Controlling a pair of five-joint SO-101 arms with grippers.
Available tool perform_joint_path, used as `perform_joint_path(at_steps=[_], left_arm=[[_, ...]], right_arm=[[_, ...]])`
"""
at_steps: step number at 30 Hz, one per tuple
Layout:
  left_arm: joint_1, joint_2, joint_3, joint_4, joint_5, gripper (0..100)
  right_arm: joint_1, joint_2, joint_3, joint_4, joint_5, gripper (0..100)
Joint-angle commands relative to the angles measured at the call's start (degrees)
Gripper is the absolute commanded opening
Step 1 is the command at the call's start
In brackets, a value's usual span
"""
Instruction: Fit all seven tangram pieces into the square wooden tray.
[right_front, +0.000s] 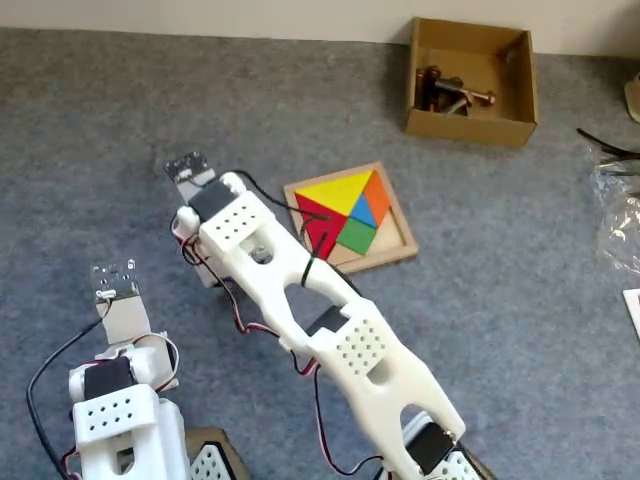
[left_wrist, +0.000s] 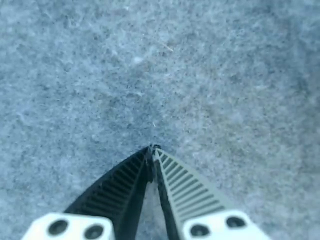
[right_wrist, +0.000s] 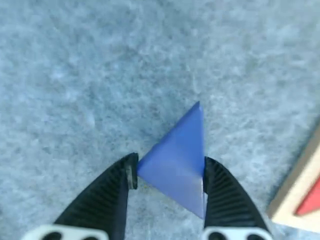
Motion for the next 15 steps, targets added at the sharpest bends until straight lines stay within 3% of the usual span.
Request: perform_joint_path(at_steps=[1, 15], left_arm=[[1.8, -0.22, -0.04, 0.62, 0.62, 0], [1.8, -0.22, -0.04, 0.62, 0.62, 0]], right_arm=[[1.54, -0.75, -8.13, 3.82, -0.18, 9.1], [12.79, -1.1, -12.7, 7.52, 4.31, 9.1]])
